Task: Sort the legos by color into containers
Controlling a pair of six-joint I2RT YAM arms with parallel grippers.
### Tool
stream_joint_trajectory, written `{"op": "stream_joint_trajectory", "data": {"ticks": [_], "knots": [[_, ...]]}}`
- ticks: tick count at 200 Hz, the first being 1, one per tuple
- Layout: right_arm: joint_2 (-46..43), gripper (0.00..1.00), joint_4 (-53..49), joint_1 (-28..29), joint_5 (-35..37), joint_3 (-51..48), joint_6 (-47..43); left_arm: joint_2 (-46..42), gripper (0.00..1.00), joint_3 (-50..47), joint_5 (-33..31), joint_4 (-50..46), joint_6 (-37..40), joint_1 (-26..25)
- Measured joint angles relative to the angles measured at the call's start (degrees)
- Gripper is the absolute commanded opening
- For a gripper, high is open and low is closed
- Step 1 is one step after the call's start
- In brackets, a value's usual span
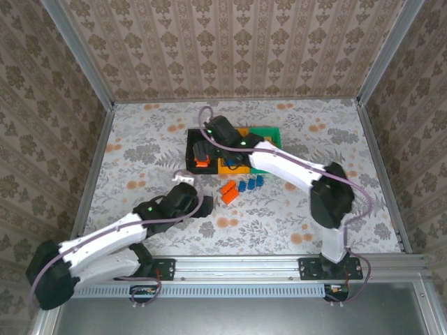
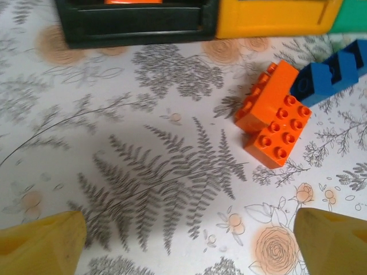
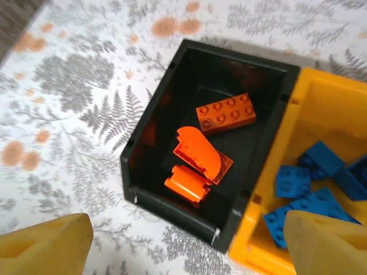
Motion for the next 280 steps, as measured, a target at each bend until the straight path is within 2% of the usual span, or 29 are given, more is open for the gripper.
{"op": "stream_joint_trajectory", "data": {"ticks": [41,69,95,155,205,280], "knots": [[-19.6,0.89,5.5,-0.7,1.2,-20.7,1.4,18.1,0.77,11.4,4.1,3.9,7.5,0.4],[-29.4,0.88,6.3,-2.4,2.0,-31.9,2.9,25.6,0.72,16.3,4.6,5.0,12.4,0.8],[-36.9,0.89,6.3,-4.1,2.3,-38.3,4.5,31.0,0.67,20.8,4.0,5.0,16.5,1.2],[-45.5,0.89,6.1,-5.7,3.5,-41.6,5.8,39.3,0.6,26.3,1.8,4.2,21.2,1.2],[-49.8,0.89,5.0,-6.8,4.7,-42.5,5.8,44.3,0.48,27.8,1.4,4.1,22.6,1.0],[-51.4,0.89,5.0,-7.1,4.9,-43.8,6.0,44.1,0.2,27.5,2.4,4.2,22.7,0.1]]}}
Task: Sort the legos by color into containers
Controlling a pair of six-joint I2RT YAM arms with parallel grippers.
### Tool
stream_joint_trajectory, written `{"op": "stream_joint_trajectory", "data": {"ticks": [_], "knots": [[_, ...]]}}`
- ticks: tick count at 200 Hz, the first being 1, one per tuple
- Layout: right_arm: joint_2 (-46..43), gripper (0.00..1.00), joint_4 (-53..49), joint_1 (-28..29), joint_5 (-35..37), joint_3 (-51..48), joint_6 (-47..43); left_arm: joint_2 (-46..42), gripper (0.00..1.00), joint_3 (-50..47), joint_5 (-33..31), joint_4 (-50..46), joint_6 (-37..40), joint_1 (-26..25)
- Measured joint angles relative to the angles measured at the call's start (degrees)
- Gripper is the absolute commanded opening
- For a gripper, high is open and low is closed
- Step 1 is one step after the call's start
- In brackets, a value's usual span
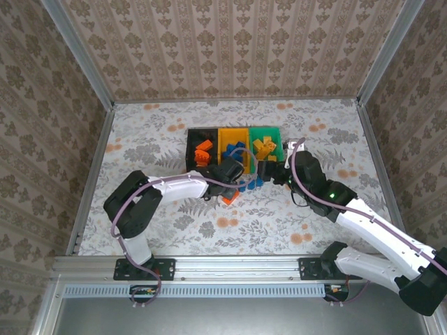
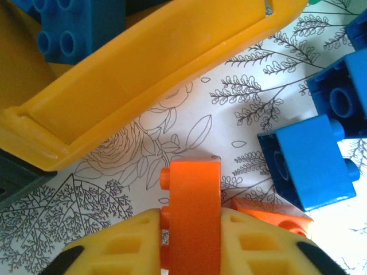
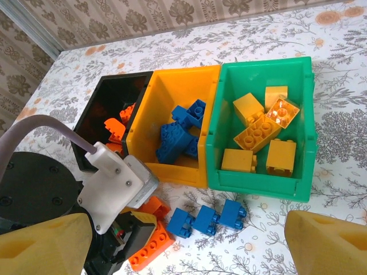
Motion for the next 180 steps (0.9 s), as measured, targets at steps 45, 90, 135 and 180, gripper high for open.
{"op": "stream_joint_trajectory", "data": {"ticks": [45,90,135,180], "knots": [[0.0,0.89,0.0,-0.2,0.0,0.0,0.2,-6.7,0.13,-4.5,0.0,-2.3,-1.6,-2.0],[0.0,0.89,0.1,-0.4,-0.1,0.0,1.3,-21.0,0.12,-5.0,-2.7,-5.1,-3.5,-0.2],[0.1,0.89,0.1,-0.5,-0.3,-0.4,1.5,-18.6,0.09,0.4,-6.2,-5.7,-3.5,11.4],[0.0,0.89,0.0,-0.7,-0.3,-0.9,1.5,-7.5,0.15,8.5,-8.3,-5.1,-3.2,17.3]]}}
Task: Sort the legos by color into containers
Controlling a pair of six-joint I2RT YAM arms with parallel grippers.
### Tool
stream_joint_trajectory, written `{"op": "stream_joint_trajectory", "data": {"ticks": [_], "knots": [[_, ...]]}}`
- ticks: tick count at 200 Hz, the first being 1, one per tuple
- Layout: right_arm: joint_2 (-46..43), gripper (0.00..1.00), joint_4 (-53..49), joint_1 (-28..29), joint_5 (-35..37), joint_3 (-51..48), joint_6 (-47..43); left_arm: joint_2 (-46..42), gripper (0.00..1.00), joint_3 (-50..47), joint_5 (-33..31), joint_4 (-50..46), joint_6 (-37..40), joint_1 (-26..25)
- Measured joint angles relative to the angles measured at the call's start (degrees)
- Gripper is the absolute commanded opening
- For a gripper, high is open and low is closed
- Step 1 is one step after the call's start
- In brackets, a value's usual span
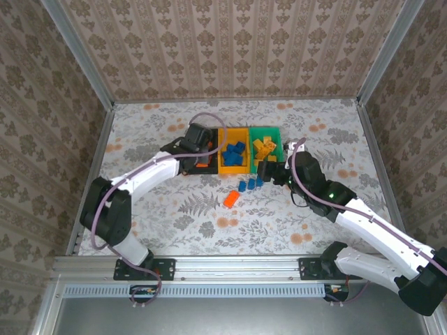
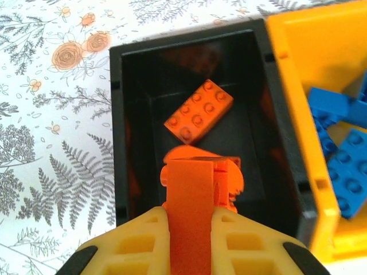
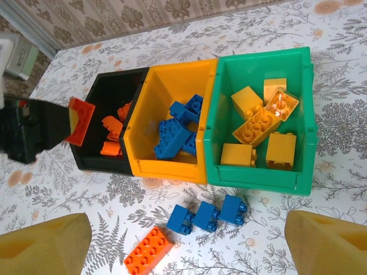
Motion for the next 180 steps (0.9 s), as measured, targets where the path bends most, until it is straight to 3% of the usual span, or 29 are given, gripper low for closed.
{"op": "stream_joint_trajectory", "data": {"ticks": [18,42,84,90,143,180], "knots": [[-0.3,0.89,0.0,0.0,0.0,-0.4,0.0,2.8,0.25,2.4,-0.2,0.1,0.5,1.0],[-0.5,0.89,0.0,-0.1,0.0,-0.7,0.2,5.6,0.58,5.4,-0.1,0.2,1.5,1.4],[-0.8,0.9,0.0,-0.3,0.0,-1.0,0.3,2.8,0.9,3.7,1.4,1.2,1.5,0.3],[-0.8,0.9,0.0,-0.3,0.0,-1.0,0.4,1.4,0.99,2.8,1.8,1.2,1.5,-0.2],[-0.8,0.91,0.0,-0.7,0.0,-1.8,1.1,-12.5,1.0,-6.8,6.4,2.2,-0.2,-9.9],[-0.9,0.91,0.0,-0.9,0.0,-2.3,1.3,-12.9,0.98,-11.4,8.9,1.6,-2.0,-18.9]]}}
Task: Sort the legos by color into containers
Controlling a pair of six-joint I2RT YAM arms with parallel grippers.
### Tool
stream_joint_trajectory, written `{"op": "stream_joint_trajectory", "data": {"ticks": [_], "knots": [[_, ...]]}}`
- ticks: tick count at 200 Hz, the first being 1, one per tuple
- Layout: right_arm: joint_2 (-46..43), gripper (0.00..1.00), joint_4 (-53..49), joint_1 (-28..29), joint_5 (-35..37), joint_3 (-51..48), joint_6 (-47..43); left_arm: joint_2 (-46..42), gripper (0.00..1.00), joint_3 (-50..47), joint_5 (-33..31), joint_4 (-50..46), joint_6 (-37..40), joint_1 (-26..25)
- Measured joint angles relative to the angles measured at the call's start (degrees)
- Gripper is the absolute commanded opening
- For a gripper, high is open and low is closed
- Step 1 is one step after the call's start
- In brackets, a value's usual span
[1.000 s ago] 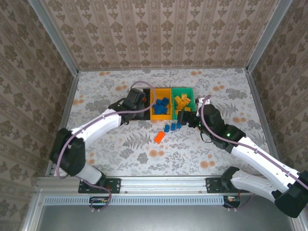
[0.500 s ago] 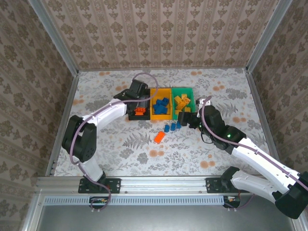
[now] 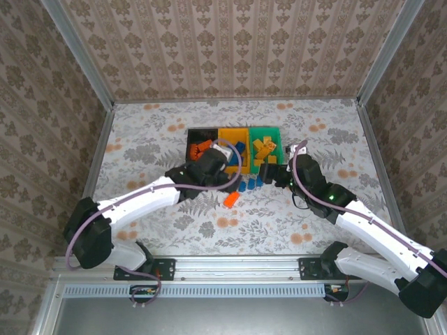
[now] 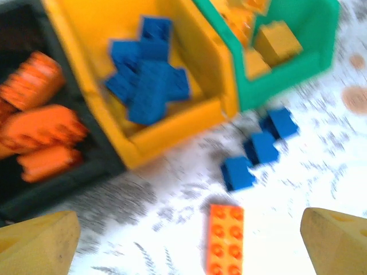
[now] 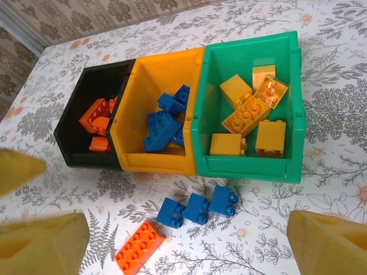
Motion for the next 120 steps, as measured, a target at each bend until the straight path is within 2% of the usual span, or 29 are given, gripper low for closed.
{"op": "stream_joint_trajectory", "data": {"ticks": [42,97,120], "knots": [[-0.5,0.91,0.0,-0.2,0.0,0.0,0.0,7.8,0.88,-1.0,1.6,0.3,-1.8,-5.2],[-2.6,0.91,0.0,-0.7,0.0,-0.2,0.0,18.6,0.73,0.6,1.1,-0.5,-2.7,-5.7],[-3.3,0.91,0.0,-0.8,0.0,-0.2,0.0,20.3,0.6,1.4,0.7,-0.5,-3.2,-5.6]]}}
